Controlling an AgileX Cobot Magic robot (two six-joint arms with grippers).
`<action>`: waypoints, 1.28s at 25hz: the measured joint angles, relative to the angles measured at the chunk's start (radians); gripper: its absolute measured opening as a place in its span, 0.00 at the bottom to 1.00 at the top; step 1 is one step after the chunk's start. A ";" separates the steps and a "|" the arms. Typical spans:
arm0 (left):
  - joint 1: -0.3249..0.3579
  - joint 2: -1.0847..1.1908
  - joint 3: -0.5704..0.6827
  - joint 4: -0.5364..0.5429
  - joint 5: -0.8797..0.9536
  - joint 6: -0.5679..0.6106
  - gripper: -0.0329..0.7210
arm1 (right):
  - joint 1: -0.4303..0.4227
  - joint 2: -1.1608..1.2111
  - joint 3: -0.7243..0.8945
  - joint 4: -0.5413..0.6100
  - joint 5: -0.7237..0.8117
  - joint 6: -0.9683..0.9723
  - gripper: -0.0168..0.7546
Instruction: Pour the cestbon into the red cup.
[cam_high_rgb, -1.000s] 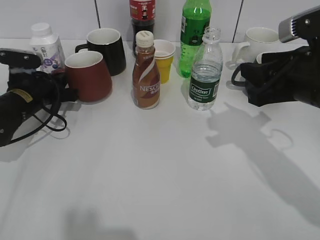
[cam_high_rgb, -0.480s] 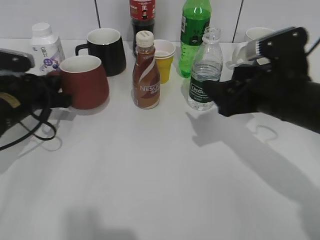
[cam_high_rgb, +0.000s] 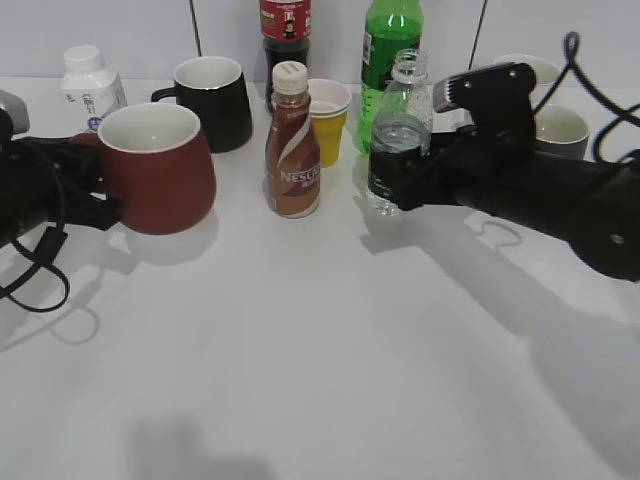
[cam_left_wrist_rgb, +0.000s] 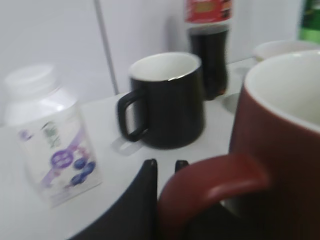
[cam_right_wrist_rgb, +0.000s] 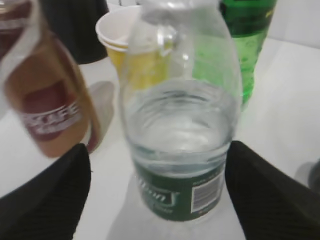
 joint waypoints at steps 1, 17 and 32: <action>0.000 -0.011 0.004 0.021 0.000 0.000 0.13 | 0.000 0.021 -0.016 0.002 -0.001 0.000 0.84; -0.155 -0.049 0.010 0.082 0.009 0.000 0.13 | 0.000 0.228 -0.200 0.026 -0.011 0.002 0.69; -0.228 -0.043 0.006 0.117 0.010 0.000 0.13 | 0.000 0.046 -0.048 -0.075 -0.012 -0.154 0.63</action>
